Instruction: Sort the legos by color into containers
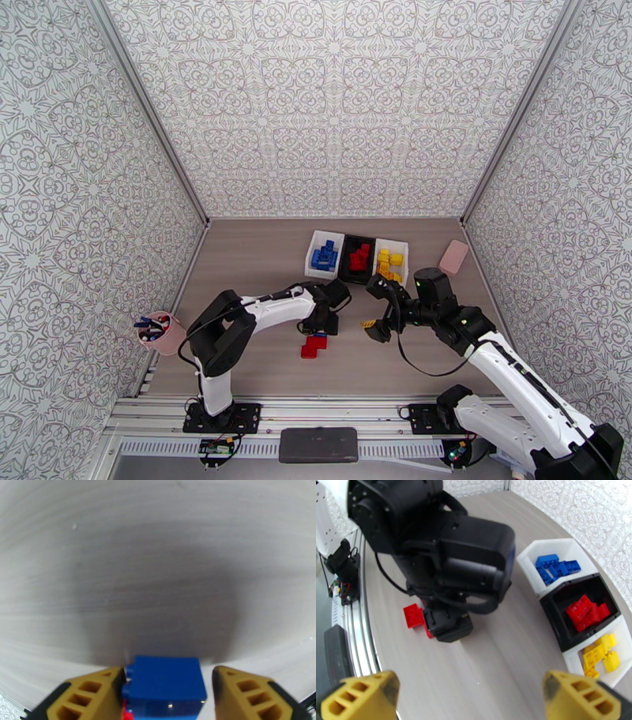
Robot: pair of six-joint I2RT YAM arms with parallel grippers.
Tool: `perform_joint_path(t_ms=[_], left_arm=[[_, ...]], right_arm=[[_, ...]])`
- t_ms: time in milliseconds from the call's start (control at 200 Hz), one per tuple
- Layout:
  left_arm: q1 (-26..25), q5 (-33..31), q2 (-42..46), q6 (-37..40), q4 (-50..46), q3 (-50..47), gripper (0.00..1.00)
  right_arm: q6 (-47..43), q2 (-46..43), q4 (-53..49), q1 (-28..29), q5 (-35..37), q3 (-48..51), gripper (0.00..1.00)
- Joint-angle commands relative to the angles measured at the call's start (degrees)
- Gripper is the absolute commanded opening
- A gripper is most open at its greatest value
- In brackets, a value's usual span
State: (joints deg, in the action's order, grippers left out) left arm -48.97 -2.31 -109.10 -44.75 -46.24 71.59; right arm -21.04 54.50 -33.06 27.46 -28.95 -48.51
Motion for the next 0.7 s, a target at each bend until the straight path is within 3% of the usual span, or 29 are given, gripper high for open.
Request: perform_joint_path(t_ms=[0, 230, 695], left_arm=[[-0.1, 1.1, -0.9, 0.5, -1.6, 1.9, 0.54], [0.0, -0.8, 0.1, 0.2, -2.2, 2.2, 0.39], [3.9, -7.5, 5.6, 5.4, 3.5, 7.0, 0.37]], right_arm=[[-0.5, 0.0, 0.3, 0.5, 1.8, -0.2, 0.99], [0.3, -1.3, 1.6, 0.5, 1.8, 0.6, 1.0], [1.4, 0.3, 4.7, 0.5, 2.4, 0.4, 1.0]])
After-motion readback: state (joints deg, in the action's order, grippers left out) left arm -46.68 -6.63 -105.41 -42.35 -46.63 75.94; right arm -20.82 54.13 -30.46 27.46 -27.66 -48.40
